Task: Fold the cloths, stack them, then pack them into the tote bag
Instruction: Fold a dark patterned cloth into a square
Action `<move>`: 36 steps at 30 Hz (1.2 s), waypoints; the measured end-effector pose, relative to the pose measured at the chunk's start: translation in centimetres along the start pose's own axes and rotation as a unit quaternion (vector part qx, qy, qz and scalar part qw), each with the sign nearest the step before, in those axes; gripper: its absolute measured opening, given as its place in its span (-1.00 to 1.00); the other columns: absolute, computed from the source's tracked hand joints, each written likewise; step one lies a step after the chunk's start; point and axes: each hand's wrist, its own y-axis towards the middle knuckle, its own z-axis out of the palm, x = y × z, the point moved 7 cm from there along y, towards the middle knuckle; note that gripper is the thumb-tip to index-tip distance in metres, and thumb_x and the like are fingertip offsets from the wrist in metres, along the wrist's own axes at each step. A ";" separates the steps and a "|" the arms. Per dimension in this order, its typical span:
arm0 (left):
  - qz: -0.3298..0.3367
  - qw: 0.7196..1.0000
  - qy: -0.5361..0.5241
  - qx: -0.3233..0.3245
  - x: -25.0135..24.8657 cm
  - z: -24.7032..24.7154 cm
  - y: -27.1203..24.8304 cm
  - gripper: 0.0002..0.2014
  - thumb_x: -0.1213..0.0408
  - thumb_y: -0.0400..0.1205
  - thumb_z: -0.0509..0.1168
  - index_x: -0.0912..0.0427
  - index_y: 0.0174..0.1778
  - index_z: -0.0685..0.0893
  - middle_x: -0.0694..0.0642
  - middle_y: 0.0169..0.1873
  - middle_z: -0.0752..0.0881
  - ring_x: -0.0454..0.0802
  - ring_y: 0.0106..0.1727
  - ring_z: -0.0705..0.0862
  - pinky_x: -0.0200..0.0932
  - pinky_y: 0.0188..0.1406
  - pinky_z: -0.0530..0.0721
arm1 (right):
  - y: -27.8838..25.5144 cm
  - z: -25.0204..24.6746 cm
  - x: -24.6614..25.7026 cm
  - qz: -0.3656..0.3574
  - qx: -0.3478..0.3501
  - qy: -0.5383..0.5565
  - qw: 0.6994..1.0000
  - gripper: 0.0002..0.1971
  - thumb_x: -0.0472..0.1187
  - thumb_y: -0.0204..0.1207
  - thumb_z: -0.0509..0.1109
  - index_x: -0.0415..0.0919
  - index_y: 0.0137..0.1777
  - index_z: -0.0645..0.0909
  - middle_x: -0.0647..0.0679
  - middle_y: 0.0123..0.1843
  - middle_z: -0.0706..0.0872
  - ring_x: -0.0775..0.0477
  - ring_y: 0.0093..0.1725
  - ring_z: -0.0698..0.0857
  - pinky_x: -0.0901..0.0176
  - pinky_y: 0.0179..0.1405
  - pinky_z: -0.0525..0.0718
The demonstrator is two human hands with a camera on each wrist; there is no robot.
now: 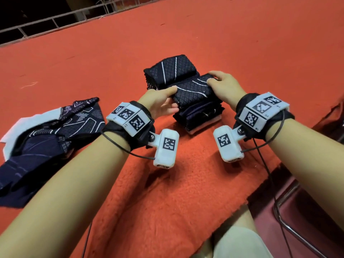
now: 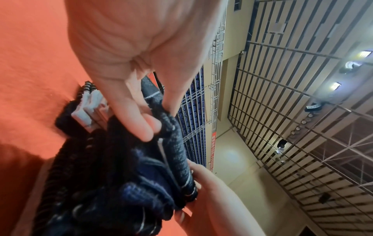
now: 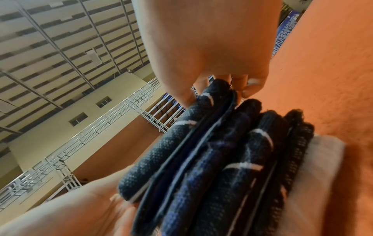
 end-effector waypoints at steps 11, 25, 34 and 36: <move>-0.056 0.998 -0.009 0.014 3.5 0.5 -0.4 -0.81 0.22 0.69 0.22 0.22 -0.20 0.53 0.07 -0.34 0.53 -0.06 -0.32 0.58 -0.30 -0.50 0.70 | -1.5 2.1 -2.4 0.015 0.093 -0.113 0.989 -0.52 -0.12 0.72 -0.07 -0.06 0.64 0.13 -0.19 0.61 0.31 -0.19 0.59 0.28 0.00 0.59 0.16; 0.016 0.993 0.112 0.011 1.0 -1.3 -1.4 -0.76 0.03 0.71 0.14 0.15 -0.06 0.48 0.01 -0.34 0.62 -0.18 -0.59 0.64 -0.20 -0.34 0.67 | -2.1 -0.3 0.3 0.020 0.021 -0.172 0.985 -0.51 -0.11 0.70 -0.04 -0.18 0.62 0.20 -0.32 0.55 0.36 -0.32 0.55 0.26 0.03 0.52 0.13; 0.105 0.939 0.327 0.035 -1.7 -6.7 -5.1 -0.89 0.26 0.67 0.20 0.09 -0.17 0.57 -0.01 -0.31 0.69 -0.10 -0.46 0.64 -0.28 -0.46 0.53 | -4.5 0.3 5.8 -0.048 -0.060 -0.188 0.979 -0.63 -0.14 0.59 0.10 -0.15 0.34 0.51 -0.23 0.34 0.55 -0.33 0.37 0.41 -0.11 0.36 0.39; 0.119 0.927 0.355 0.017 -2.1 -8.9 -6.1 -0.88 0.28 0.67 0.20 0.08 -0.18 0.57 -0.01 -0.31 0.68 -0.09 -0.45 0.63 -0.29 -0.48 0.51 | -5.2 2.0 7.6 -0.077 -0.042 -0.191 0.978 -0.66 -0.16 0.58 0.11 -0.16 0.28 0.54 -0.24 0.31 0.57 -0.33 0.35 0.44 -0.08 0.34 0.41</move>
